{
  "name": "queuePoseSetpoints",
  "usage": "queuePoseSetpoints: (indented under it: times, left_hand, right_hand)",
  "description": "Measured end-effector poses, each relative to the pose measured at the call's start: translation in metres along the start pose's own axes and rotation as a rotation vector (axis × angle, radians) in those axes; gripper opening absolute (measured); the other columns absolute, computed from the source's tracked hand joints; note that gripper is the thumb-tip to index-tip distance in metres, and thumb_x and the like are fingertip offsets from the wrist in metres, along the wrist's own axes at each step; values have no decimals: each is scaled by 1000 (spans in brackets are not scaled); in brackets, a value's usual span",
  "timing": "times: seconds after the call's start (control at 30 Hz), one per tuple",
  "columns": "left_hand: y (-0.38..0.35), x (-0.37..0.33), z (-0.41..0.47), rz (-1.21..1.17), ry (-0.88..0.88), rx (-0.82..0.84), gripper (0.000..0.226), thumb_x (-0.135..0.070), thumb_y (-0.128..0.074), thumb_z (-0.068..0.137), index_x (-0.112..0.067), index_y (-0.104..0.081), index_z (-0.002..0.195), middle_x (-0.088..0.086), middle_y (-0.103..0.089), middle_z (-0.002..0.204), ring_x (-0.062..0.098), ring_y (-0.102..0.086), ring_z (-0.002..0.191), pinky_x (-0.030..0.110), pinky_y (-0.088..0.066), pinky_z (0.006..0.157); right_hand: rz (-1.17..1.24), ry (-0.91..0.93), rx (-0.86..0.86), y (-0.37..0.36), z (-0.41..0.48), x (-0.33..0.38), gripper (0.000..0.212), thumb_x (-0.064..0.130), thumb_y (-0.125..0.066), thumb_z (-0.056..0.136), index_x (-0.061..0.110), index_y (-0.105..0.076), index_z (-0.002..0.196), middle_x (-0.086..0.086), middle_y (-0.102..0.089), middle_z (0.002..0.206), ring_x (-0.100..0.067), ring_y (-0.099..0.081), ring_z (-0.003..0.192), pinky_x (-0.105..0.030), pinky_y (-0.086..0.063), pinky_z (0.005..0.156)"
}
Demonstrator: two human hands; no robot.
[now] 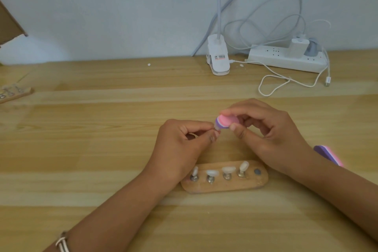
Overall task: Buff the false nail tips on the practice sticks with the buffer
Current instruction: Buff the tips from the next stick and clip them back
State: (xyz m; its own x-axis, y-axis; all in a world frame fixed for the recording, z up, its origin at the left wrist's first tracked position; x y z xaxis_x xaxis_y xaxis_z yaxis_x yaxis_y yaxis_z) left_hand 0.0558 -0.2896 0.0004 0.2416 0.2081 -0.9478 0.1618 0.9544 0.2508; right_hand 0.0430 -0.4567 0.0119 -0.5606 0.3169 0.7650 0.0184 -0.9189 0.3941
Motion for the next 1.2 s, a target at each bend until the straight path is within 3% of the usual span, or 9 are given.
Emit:
queuePoseSetpoints:
  times: [0.1,0.2,0.33,0.5,0.63,0.77,0.9,1.0,1.2]
  left_hand:
    - [-1,-3,-1,11,-19,18,20,-11,-74,83,-27,-76,72,-15,-65,55,-8,-47,47,7,-37,55]
    - [-1,-4,-1,17,-18,14,17,-12,-74,83,-26,-77,74,-11,-70,61,-6,-56,56,9,-42,60]
    - [-3,-4,-1,35,-35,37,25,-8,-74,83,-28,-74,69,-17,-64,54,-9,-54,53,7,-40,59]
    - [-1,1,-1,-27,10,3,10,-13,-77,80,-22,-80,78,-5,-73,66,5,-63,65,20,-50,67]
    - [-2,-2,0,-7,8,28,19,-13,-76,80,-28,-77,69,-6,-72,64,5,-59,62,16,-47,62]
    - [0,2,1,-21,30,5,12,-11,-77,80,-23,-80,77,-2,-73,67,17,-70,70,28,-53,73]
    - [-1,0,0,32,11,31,22,-10,-76,81,-29,-78,70,-3,-73,66,8,-63,66,26,-51,67]
    - [0,2,0,4,24,14,14,-11,-77,80,-24,-79,76,-3,-73,67,7,-66,68,26,-54,73]
    - [1,0,1,26,10,19,17,-11,-76,81,-26,-78,74,-5,-74,68,7,-68,70,20,-53,70]
  right_hand:
    - [8,13,36,-2,-1,2,27,5,-67,87,15,-71,112,-3,-67,107,-25,-64,94,-39,-52,80]
    - [-3,-12,26,-1,1,-2,28,-1,-69,89,13,-71,113,-2,-67,107,-26,-63,93,-42,-51,81]
    - [-5,51,71,-6,-1,4,27,1,-66,89,10,-69,114,-2,-64,106,-24,-60,87,-35,-51,76]
    - [-18,-20,18,-1,1,-4,26,-1,-67,92,14,-70,112,2,-66,105,-23,-60,86,-40,-51,77]
    - [-20,33,66,-6,-2,2,25,5,-64,90,11,-69,114,-2,-65,105,-26,-59,85,-36,-50,74]
    - [-34,-34,21,-3,-1,-1,26,0,-66,91,18,-69,110,4,-65,103,-20,-58,82,-36,-50,74]
    - [-7,-29,101,-7,-2,1,21,4,-65,91,16,-68,108,7,-64,102,-17,-54,77,-33,-49,72]
    - [-29,-68,47,-3,1,-4,26,-3,-67,92,17,-69,107,7,-63,100,-15,-54,78,-30,-47,70]
    - [-49,-10,73,-6,-1,1,24,-1,-66,91,15,-68,108,7,-63,101,-18,-54,78,-31,-48,70]
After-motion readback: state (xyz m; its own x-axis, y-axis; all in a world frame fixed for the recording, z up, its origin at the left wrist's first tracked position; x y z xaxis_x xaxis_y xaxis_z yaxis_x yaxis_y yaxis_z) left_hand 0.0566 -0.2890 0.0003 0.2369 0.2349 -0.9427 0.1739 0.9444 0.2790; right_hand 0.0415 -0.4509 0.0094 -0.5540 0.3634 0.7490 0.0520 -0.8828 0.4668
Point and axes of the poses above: each hand's wrist, its own z-axis towards the middle knuckle, its own y-axis out of the back of the hand, x = y × z, the point moved 6 cm from there along z, towards the middle knuckle
